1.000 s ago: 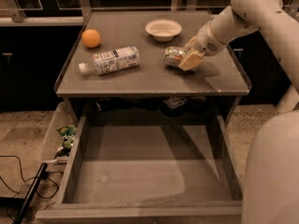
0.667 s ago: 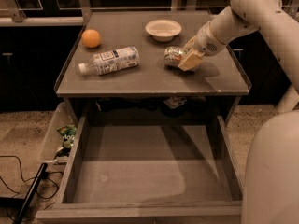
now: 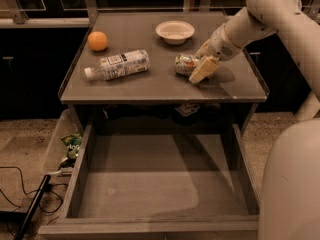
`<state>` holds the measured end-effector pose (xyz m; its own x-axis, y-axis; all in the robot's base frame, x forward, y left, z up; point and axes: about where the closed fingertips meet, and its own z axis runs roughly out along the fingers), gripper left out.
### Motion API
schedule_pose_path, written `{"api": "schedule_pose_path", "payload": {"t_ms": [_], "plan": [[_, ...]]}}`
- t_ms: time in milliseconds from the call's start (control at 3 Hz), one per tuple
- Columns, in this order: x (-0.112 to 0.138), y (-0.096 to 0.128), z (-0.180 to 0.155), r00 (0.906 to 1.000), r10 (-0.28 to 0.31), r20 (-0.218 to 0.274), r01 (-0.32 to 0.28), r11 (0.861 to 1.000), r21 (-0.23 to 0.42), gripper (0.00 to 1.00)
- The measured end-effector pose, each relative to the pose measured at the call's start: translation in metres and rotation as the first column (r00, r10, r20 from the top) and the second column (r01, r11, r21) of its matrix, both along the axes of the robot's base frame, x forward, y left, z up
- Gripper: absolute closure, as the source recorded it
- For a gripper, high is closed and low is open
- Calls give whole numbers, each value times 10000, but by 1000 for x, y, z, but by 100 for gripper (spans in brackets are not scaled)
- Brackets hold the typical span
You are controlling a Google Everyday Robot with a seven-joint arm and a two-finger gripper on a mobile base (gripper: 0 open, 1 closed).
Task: Pick 7up can from top drawer and place on counter
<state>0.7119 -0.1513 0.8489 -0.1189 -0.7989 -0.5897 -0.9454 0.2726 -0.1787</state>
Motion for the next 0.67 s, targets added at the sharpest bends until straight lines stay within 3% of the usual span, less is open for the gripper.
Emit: {"api": "schedule_pose_path", "payload": {"t_ms": [333, 667], "plan": [[0, 0, 0, 10000, 0, 0, 0, 10000, 0, 0], [0, 0, 0, 10000, 1, -1, -1, 10000, 0, 0]]}}
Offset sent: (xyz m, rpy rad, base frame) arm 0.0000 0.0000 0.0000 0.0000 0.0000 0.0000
